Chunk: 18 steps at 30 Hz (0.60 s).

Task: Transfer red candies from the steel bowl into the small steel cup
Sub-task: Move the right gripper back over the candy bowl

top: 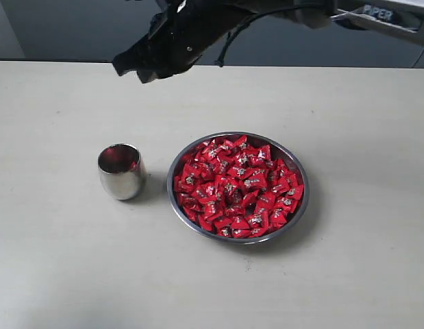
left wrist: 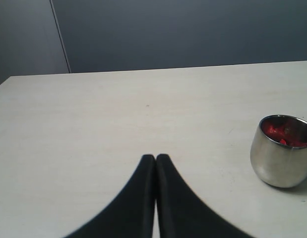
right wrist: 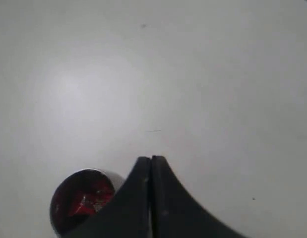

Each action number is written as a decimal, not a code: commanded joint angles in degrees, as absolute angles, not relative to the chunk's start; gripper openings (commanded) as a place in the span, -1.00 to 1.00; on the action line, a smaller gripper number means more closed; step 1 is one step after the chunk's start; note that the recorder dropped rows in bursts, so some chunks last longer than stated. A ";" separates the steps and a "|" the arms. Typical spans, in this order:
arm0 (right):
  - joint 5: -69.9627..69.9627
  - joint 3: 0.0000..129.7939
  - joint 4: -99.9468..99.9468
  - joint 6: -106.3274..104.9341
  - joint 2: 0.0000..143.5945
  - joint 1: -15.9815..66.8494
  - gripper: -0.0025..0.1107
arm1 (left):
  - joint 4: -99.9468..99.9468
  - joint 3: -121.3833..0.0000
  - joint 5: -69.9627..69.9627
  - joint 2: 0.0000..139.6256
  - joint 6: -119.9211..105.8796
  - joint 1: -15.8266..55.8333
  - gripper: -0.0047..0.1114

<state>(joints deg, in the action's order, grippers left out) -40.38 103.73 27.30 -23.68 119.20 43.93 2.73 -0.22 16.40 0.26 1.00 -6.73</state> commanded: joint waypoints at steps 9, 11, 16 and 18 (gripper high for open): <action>0.00 64.94 27.25 -32.58 96.60 40.45 -0.97 | 2.57 0.00 16.29 0.00 1.12 -6.77 -0.91; 3.80 60.83 26.96 -32.94 94.07 40.45 -0.97 | 2.57 0.00 16.29 0.00 1.12 -6.77 -0.91; 3.28 54.13 26.96 -32.94 92.67 38.75 -0.97 | 2.57 0.00 16.29 0.00 1.12 -6.77 -0.91; 3.58 52.11 26.96 -32.94 92.67 37.63 -0.97 | 2.57 0.00 16.29 0.00 1.12 -6.77 -0.91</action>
<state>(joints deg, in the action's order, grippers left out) 2.45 54.97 27.04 -32.51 93.12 39.21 2.73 -0.22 16.40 0.26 1.00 -6.73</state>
